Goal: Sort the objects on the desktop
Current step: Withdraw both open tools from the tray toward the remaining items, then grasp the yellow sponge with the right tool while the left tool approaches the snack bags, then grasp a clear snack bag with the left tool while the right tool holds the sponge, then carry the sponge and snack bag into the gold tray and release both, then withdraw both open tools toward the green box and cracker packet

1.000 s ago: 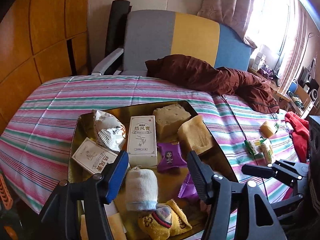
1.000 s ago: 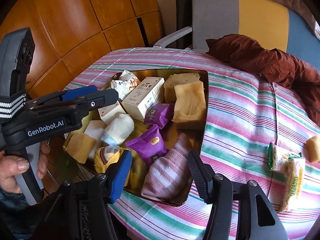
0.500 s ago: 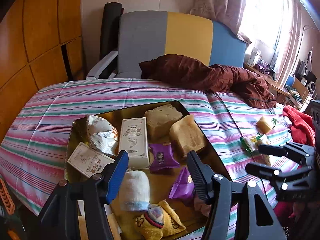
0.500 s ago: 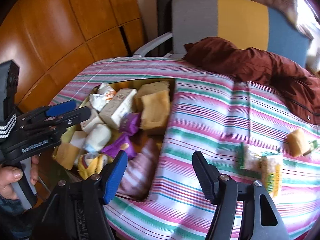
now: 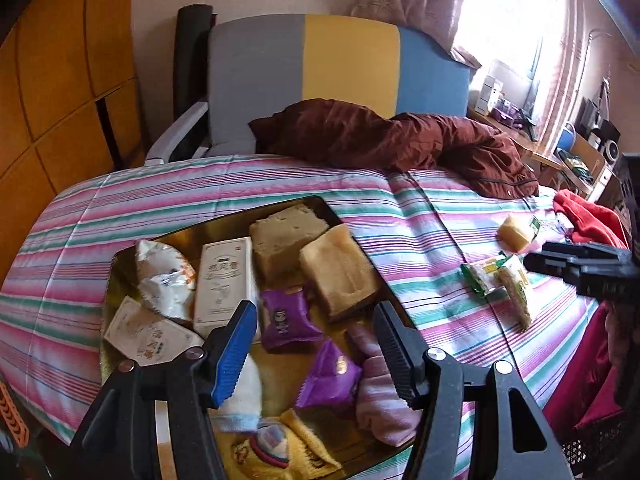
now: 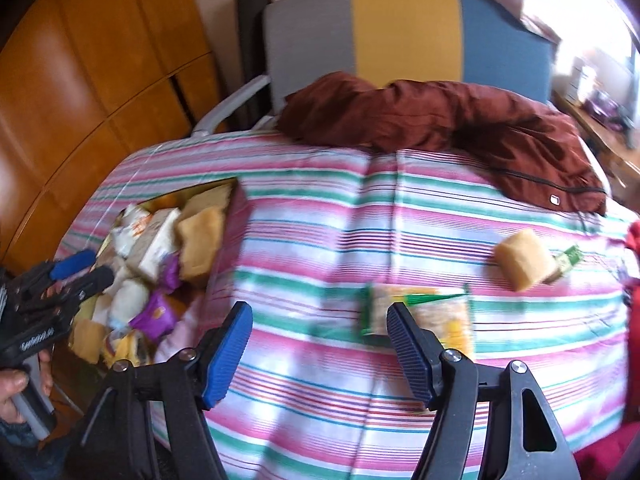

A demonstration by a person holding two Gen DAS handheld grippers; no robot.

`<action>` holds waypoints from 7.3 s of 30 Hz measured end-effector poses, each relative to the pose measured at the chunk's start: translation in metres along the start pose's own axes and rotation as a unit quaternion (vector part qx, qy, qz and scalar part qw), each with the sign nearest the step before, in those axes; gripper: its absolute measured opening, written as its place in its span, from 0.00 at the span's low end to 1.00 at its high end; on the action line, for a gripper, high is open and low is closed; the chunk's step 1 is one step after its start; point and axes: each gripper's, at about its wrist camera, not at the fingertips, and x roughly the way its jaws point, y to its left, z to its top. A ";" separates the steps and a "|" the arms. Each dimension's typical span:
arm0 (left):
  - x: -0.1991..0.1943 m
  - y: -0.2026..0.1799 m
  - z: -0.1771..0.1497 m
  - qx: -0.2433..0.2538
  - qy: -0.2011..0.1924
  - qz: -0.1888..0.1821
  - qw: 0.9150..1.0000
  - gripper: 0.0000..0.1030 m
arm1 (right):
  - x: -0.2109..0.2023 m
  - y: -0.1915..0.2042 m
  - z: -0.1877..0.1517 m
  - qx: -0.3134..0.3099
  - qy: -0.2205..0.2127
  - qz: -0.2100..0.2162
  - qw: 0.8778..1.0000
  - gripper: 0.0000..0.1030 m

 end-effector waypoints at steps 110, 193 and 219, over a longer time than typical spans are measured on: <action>0.058 -0.159 0.015 0.076 0.073 -0.170 0.980 0.47 | 0.066 -0.128 0.047 -0.014 0.018 -0.035 0.999 0.54; 0.006 0.096 -0.043 -0.113 0.009 0.043 0.993 0.55 | 0.071 0.160 0.008 -0.075 -0.002 0.110 0.991 0.59; -0.009 0.035 -0.012 -0.040 -0.014 0.038 0.998 0.59 | 0.035 0.087 -0.002 -0.025 -0.019 0.069 0.997 0.70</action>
